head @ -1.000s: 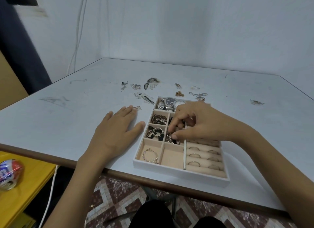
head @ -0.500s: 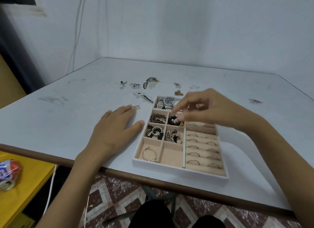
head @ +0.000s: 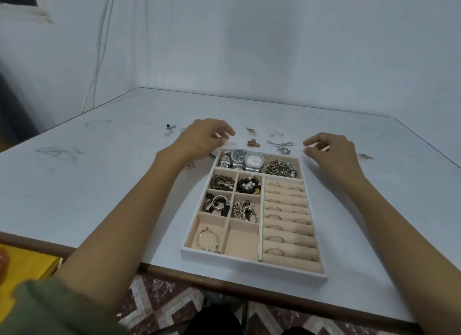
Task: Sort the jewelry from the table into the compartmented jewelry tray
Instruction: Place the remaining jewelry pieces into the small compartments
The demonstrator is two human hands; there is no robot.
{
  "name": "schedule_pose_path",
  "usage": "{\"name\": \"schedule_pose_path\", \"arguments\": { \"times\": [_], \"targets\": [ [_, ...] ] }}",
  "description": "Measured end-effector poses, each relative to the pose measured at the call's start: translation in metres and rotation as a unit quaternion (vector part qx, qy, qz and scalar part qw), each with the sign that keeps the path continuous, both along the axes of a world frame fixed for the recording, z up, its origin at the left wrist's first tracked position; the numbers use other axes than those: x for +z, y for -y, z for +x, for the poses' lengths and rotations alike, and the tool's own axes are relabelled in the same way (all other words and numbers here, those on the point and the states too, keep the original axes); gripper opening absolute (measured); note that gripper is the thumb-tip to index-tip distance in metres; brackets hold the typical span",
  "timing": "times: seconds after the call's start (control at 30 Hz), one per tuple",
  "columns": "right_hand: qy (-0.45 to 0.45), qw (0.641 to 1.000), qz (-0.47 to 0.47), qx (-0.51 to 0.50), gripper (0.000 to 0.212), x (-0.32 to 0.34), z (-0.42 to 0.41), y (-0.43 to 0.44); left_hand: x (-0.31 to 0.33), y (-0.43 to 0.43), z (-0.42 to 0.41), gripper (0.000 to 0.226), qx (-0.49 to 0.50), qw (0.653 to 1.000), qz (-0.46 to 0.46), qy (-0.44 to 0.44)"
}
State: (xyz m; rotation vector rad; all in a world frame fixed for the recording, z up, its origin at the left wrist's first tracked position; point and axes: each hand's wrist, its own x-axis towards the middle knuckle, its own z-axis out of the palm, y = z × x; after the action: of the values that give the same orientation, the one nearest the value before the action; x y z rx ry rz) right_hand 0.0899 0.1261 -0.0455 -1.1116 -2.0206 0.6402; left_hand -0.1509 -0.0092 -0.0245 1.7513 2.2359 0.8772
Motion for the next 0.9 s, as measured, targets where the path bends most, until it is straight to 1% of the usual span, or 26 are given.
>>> {"name": "schedule_pose_path", "arguments": {
  "times": [0.07, 0.13, 0.3, 0.47, 0.6, 0.73, 0.8, 0.9],
  "targets": [
    [0.013, 1.0, 0.013, -0.024, 0.013, -0.007, -0.001, -0.003, -0.001, -0.021, -0.001, 0.029, -0.061, 0.998, -0.003, 0.02],
    [0.019, 0.999, 0.023, -0.043, 0.015, -0.01, -0.002, -0.004, -0.002, -0.039, -0.002, 0.028, -0.086, 0.996, -0.01, 0.014],
    [0.04, 0.998, 0.027, -0.051, 0.016, -0.013, -0.004, -0.007, -0.001, -0.066, 0.008, 0.032, -0.103, 0.993, -0.044, -0.022],
    [0.052, 0.996, 0.034, -0.062, 0.017, -0.013, -0.006, -0.008, -0.001, -0.075, 0.012, 0.011, -0.091, 0.994, -0.017, -0.065],
    [0.066, 0.994, 0.034, -0.079, 0.018, -0.008, -0.022, -0.01, -0.001, -0.076, 0.013, 0.007, -0.091, 0.992, -0.008, -0.085],
    [0.068, 0.995, 0.038, -0.057, 0.018, 0.0, -0.046, -0.022, -0.004, -0.074, 0.008, 0.008, -0.092, 0.992, -0.004, -0.081],
    [0.102, 0.993, 0.05, -0.041, 0.019, 0.005, -0.059, -0.034, -0.004, -0.074, 0.008, 0.009, -0.09, 0.992, 0.004, -0.084],
    [0.194, 0.979, 0.057, -0.009, 0.027, 0.011, -0.075, -0.048, -0.003, -0.074, 0.008, 0.009, -0.077, 0.993, 0.02, -0.085]
  ]
}}
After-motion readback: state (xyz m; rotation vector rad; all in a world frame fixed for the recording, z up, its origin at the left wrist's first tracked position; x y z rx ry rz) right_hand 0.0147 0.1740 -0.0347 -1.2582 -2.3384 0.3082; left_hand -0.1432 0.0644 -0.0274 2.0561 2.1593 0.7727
